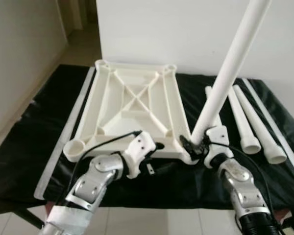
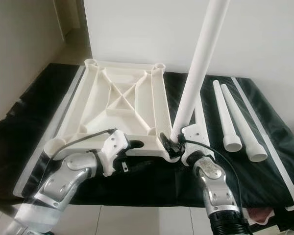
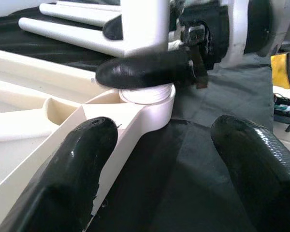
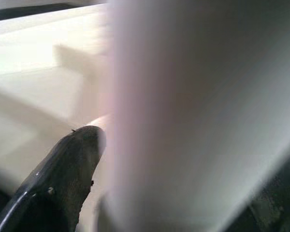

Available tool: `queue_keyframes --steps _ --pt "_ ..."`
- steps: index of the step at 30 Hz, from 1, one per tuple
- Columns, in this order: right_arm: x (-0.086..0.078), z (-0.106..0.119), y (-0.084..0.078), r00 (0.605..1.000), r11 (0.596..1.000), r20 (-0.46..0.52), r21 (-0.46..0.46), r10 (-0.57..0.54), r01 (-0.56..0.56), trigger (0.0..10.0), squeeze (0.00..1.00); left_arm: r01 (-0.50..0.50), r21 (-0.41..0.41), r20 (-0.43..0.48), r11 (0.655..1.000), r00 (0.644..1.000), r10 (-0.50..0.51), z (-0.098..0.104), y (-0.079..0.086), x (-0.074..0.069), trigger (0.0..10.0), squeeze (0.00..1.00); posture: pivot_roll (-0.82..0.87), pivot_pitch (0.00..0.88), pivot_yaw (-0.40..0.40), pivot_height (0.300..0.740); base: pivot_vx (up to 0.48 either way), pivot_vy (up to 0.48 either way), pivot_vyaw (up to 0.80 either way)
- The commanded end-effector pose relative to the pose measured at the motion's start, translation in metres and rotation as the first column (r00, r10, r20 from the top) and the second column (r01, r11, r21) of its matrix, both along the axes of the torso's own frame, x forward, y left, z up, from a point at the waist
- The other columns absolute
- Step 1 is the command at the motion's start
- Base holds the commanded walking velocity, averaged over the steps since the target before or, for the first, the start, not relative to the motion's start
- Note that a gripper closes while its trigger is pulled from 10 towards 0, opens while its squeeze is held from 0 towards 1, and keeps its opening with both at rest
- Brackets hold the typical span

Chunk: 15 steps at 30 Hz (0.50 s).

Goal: Building children table

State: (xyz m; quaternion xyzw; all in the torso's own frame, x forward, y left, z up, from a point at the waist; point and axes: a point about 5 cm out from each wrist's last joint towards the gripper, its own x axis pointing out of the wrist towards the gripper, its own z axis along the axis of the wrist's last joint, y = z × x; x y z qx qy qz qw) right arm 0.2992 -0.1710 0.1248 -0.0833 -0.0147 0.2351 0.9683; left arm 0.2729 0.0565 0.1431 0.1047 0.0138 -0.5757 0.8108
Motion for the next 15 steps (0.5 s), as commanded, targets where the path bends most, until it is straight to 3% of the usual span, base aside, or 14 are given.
queue_keyframes --steps 1,9,12,13,14,15 --pt "0.001 0.001 -0.001 0.999 0.999 0.002 -0.008 0.032 -0.032 10.0 0.0 -0.004 0.005 -0.006 1.0 1.0 0.004 -0.002 0.0 -0.002 10.0 0.0 0.01 0.0 -0.051 0.74 0.0 0.0 0.0" --pt "0.006 0.002 -0.009 0.998 0.997 -0.008 -0.044 0.061 -0.061 10.0 0.0 -0.018 0.033 0.012 0.999 1.0 0.017 -0.004 0.002 0.0 10.0 0.0 0.02 0.0 -0.049 0.74 0.0 0.0 0.0" --pt "0.009 0.003 -0.012 0.997 0.995 -0.004 -0.057 0.075 -0.076 9.3 0.0 -0.016 0.037 0.014 0.999 1.0 0.015 -0.005 0.002 0.0 10.0 0.0 0.02 0.0 -0.049 0.74 0.0 0.0 0.0" --pt "0.01 0.003 -0.013 0.997 0.995 -0.003 -0.059 0.082 -0.082 6.3 0.0 -0.015 0.038 0.014 0.999 1.0 0.015 -0.005 0.002 0.0 10.0 0.0 0.02 0.0 -0.049 0.74 0.0 0.0 0.0" --pt "0.01 0.003 -0.014 0.996 0.995 -0.003 -0.056 0.087 -0.087 0.0 0.0 -0.016 0.037 0.013 0.999 1.0 0.016 -0.004 0.002 0.0 10.0 0.0 0.02 0.0 -0.047 0.74 0.0 0.0 0.0" --pt "0.01 0.003 -0.014 0.996 0.995 -0.003 -0.056 0.087 -0.087 0.0 0.0 -0.016 0.037 0.013 0.999 1.0 0.016 -0.004 0.002 0.0 10.0 0.0 0.02 0.0 -0.047 0.74 0.0 0.0 0.0"
